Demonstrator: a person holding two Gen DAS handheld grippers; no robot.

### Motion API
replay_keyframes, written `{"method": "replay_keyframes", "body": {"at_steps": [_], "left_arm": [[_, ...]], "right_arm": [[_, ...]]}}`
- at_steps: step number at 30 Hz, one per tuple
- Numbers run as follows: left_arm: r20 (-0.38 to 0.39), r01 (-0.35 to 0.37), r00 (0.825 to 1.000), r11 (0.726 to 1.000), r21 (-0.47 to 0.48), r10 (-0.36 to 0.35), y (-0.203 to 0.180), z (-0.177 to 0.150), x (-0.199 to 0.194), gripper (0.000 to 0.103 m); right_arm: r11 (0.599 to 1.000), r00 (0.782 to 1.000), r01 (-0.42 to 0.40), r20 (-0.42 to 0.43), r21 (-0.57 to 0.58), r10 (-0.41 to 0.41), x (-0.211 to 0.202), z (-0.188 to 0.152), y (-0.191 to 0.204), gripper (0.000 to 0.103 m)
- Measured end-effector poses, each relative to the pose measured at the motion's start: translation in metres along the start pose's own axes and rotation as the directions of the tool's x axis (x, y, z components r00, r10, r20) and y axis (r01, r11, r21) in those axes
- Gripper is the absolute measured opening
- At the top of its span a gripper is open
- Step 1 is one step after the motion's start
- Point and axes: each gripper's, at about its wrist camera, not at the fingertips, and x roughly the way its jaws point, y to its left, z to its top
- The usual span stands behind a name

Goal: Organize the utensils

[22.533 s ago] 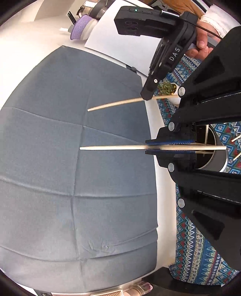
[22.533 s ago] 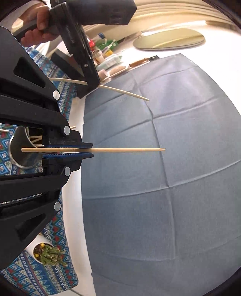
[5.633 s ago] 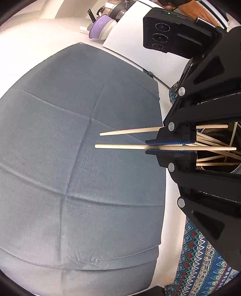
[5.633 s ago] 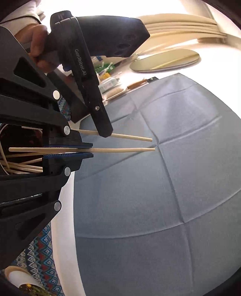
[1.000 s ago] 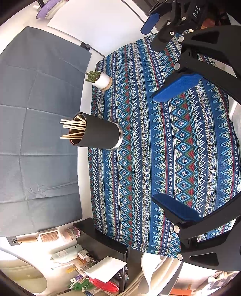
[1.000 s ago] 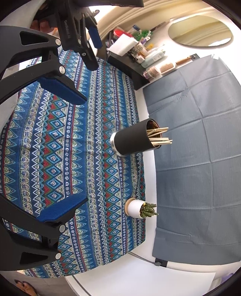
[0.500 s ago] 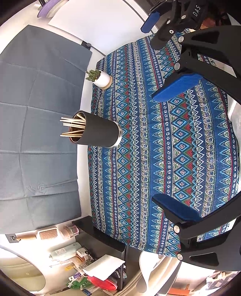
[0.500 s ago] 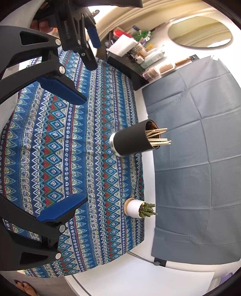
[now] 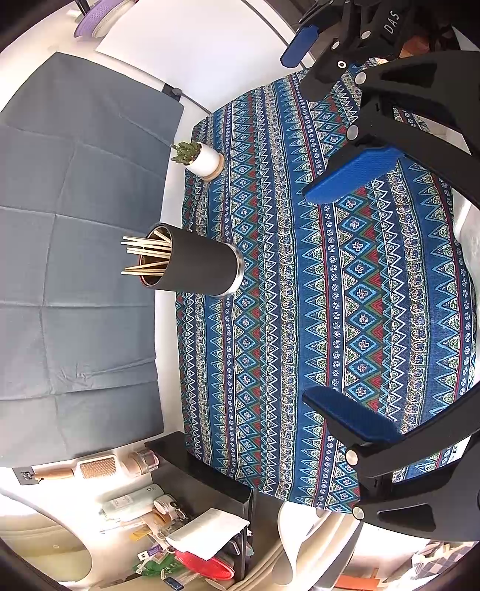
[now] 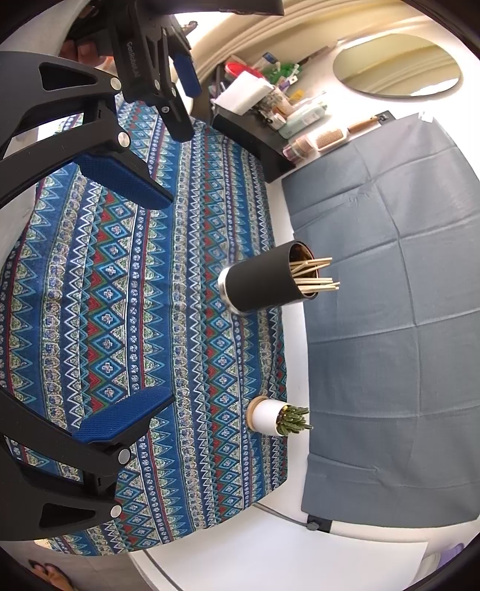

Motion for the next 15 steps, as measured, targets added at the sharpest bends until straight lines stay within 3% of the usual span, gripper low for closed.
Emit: {"method": "replay_keyframes", "body": {"at_steps": [15], "left_arm": [[-0.007,0.002,1.0,1.0,-0.003,-0.003,0.0017,-0.0006,0.0009,0.097]], "right_arm": [[1.0,1.0,-0.005,-0.001,-0.004,0.005,0.0018,-0.0005,0.0035,0.092]]}}
